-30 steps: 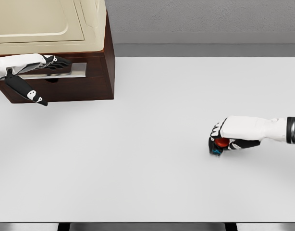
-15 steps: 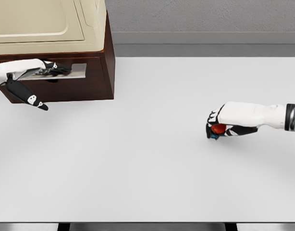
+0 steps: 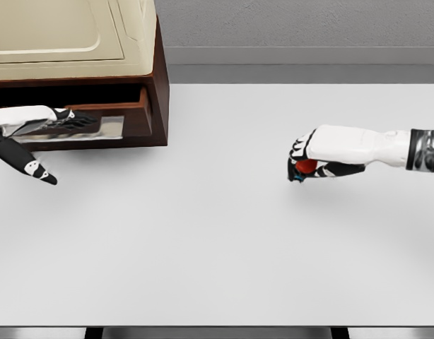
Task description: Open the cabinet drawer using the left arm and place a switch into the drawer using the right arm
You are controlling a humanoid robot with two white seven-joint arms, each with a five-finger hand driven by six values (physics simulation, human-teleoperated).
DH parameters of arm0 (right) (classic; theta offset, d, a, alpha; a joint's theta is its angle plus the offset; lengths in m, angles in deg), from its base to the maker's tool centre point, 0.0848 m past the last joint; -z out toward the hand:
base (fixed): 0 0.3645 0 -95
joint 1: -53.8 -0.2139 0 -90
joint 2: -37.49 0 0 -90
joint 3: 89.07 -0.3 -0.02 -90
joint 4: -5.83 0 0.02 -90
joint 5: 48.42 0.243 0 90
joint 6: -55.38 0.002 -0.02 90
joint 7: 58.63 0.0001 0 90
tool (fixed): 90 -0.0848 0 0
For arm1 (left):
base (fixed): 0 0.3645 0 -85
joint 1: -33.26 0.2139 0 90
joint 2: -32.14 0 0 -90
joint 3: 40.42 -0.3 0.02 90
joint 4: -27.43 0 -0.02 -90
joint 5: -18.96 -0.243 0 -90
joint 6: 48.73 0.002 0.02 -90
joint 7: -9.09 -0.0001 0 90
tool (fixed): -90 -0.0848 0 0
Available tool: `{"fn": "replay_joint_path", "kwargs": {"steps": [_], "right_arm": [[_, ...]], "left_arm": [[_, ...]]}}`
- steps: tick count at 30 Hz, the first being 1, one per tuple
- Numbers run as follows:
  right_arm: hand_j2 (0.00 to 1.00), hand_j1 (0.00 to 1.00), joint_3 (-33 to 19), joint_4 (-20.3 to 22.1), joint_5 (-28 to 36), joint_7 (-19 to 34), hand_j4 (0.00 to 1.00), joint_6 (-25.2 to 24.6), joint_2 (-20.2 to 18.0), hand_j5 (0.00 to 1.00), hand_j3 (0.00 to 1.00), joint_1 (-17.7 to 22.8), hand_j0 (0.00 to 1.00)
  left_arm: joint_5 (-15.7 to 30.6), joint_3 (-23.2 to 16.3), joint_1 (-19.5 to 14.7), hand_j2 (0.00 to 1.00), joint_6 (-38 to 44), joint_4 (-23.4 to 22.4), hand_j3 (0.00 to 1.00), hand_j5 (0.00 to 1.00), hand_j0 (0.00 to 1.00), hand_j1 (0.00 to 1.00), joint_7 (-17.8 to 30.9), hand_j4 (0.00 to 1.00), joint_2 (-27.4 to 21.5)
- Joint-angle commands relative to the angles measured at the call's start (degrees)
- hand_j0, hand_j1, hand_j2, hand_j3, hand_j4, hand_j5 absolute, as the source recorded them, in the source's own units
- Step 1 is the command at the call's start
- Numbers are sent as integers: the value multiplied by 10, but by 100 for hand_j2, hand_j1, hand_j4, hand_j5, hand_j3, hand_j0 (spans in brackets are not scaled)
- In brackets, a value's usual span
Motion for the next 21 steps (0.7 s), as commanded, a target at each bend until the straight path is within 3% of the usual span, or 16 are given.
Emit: {"fn": "replay_joint_path", "kwargs": {"steps": [1, 11, 21], "right_arm": [[45, 45, 0, -7, 4, 0, 45, -2, 11, 45, 45, 0, 45], [45, 45, 4, -7, 3, 0, 45, -2, 42, 45, 45, -35, 45], [45, 45, 46, -16, 3, 0, 45, -2, 69, 45, 45, -92, 45]], "left_arm": [[8, 0, 0, 100, 0, 8, 100, 100, 100, 100, 0, 100, -11], [45, 0, 9, 100, -4, 14, 100, 100, 100, 100, 0, 100, -39], [74, -2, 21, 100, -3, 14, 100, 100, 100, 100, 0, 100, -41]]}}
